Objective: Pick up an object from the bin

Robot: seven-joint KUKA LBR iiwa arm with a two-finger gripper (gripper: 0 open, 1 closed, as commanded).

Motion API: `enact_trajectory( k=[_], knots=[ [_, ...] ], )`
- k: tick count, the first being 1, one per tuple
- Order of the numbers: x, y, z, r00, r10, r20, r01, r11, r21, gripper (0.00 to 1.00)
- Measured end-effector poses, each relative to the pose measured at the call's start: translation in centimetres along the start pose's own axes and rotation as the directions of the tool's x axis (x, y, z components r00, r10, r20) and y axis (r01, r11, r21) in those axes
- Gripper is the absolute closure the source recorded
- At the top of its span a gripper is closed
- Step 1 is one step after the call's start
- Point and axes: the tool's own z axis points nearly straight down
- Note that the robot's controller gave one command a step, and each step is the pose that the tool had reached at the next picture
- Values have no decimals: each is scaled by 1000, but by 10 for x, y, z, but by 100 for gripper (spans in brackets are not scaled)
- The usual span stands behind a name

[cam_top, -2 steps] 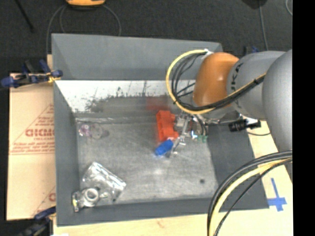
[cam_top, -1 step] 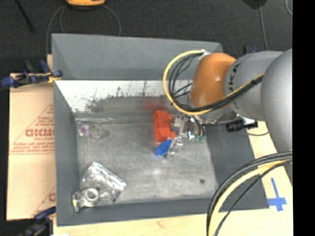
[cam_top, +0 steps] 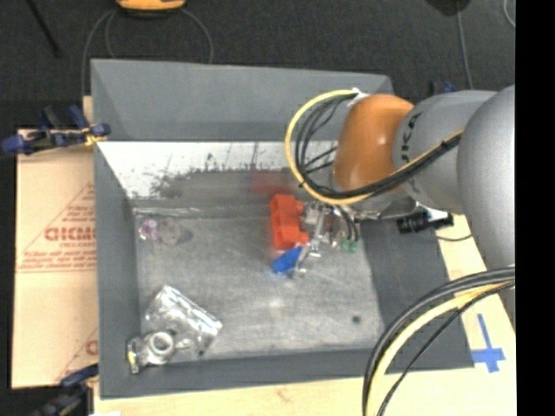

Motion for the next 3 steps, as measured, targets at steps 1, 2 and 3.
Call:
enact_trajectory(
  k=[1,2,3],
  knots=[
    [1,2,0,999,40,1,-40,999,-1,0],
    [1,3,0,994,107,1,-107,994,-4,0],
    [-3,13,-1,967,254,-13,-254,967,4,0]
  ],
)
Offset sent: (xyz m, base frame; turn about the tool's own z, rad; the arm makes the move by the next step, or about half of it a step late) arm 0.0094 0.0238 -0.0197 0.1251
